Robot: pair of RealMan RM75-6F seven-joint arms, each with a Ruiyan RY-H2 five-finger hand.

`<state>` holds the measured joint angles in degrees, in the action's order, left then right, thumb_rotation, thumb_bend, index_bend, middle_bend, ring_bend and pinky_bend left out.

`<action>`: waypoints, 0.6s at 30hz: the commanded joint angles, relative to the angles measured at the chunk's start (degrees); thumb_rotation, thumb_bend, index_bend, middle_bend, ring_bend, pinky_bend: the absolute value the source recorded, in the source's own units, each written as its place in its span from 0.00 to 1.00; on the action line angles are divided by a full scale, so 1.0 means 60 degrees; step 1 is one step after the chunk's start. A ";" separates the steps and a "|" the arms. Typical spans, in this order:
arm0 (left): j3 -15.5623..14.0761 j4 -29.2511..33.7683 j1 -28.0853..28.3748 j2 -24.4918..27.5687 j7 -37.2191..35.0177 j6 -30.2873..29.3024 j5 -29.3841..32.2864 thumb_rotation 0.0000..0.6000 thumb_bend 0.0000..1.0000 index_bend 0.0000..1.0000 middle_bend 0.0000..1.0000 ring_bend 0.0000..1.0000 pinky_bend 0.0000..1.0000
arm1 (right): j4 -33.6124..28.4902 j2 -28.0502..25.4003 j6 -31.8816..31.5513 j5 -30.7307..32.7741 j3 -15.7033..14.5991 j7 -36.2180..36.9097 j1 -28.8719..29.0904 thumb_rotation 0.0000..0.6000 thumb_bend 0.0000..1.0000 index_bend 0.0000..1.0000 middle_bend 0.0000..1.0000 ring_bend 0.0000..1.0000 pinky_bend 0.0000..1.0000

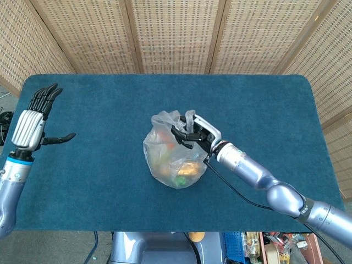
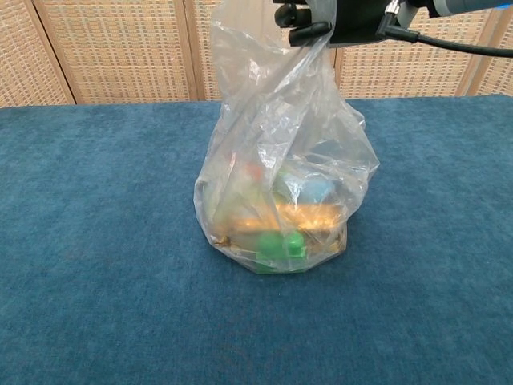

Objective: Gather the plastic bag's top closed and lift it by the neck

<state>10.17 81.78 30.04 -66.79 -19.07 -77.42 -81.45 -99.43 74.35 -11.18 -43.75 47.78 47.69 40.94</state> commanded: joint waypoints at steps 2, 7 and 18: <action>-0.0278 0.0552 -0.0422 0.0276 0.0437 0.0073 0.0266 1.00 0.13 0.00 0.00 0.00 0.00 | -0.0136 -0.0448 -0.0171 0.0013 -0.0346 -0.0316 0.0182 1.00 1.00 0.82 0.81 0.70 0.87; -0.0444 0.1169 -0.0959 0.0497 0.0646 -0.0108 0.0631 1.00 0.13 0.00 0.00 0.00 0.00 | -0.0377 -0.0919 -0.0433 0.0106 -0.0733 -0.0660 0.0452 1.00 1.00 0.85 0.81 0.70 0.87; -0.0892 0.1241 -0.2090 0.0245 0.0898 -0.0803 0.0807 1.00 0.14 0.00 0.00 0.00 0.00 | -0.0864 -0.1540 -0.1330 0.0570 -0.1435 -0.1189 0.1084 1.00 1.00 0.87 0.81 0.70 0.87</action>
<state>5.12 89.58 18.03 -64.92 -13.52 -81.78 -76.64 -104.34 65.48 -18.65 -40.80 39.64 40.88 47.00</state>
